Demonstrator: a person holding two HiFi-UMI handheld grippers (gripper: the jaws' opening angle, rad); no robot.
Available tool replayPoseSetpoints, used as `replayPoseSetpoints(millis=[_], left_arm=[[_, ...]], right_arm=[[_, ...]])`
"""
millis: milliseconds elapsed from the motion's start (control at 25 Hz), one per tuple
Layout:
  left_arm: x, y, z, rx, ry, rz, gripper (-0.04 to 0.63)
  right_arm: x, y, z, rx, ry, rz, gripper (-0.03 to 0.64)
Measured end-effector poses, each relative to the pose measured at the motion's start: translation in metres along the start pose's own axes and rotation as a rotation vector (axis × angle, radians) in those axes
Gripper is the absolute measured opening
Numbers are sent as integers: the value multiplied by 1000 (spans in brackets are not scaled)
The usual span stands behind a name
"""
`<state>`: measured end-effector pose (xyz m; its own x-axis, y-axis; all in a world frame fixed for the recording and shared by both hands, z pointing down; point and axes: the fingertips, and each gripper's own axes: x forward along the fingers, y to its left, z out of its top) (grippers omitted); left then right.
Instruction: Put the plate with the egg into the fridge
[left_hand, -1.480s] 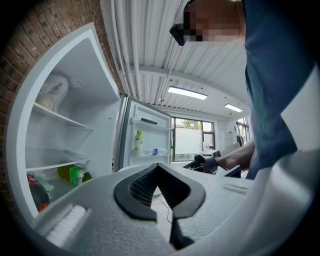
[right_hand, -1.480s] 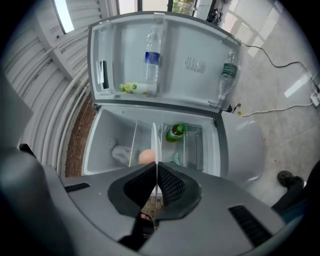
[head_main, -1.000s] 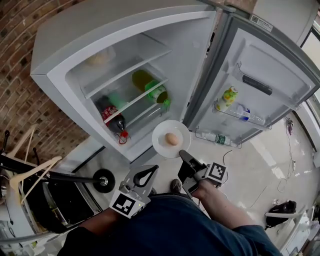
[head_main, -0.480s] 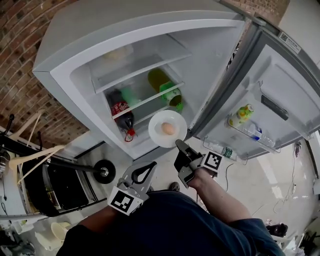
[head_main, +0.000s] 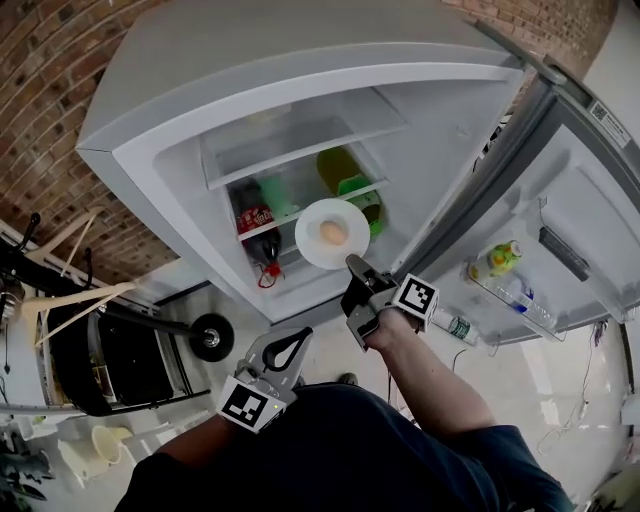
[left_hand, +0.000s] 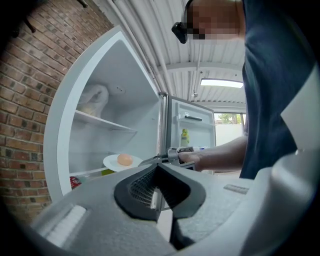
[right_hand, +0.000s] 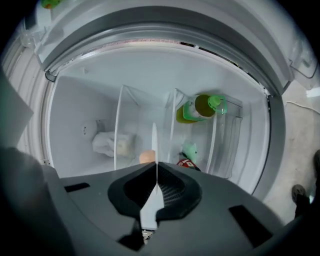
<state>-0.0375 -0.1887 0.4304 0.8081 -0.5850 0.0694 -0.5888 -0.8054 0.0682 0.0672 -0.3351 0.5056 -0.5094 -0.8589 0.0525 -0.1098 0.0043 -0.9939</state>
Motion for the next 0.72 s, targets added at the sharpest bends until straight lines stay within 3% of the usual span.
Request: replayPoseSetpoints(millis=[720], left_arm=[[-4, 19, -5, -11, 19, 105, -2]], right_arm=[[89, -21, 26, 55, -9, -47, 18]])
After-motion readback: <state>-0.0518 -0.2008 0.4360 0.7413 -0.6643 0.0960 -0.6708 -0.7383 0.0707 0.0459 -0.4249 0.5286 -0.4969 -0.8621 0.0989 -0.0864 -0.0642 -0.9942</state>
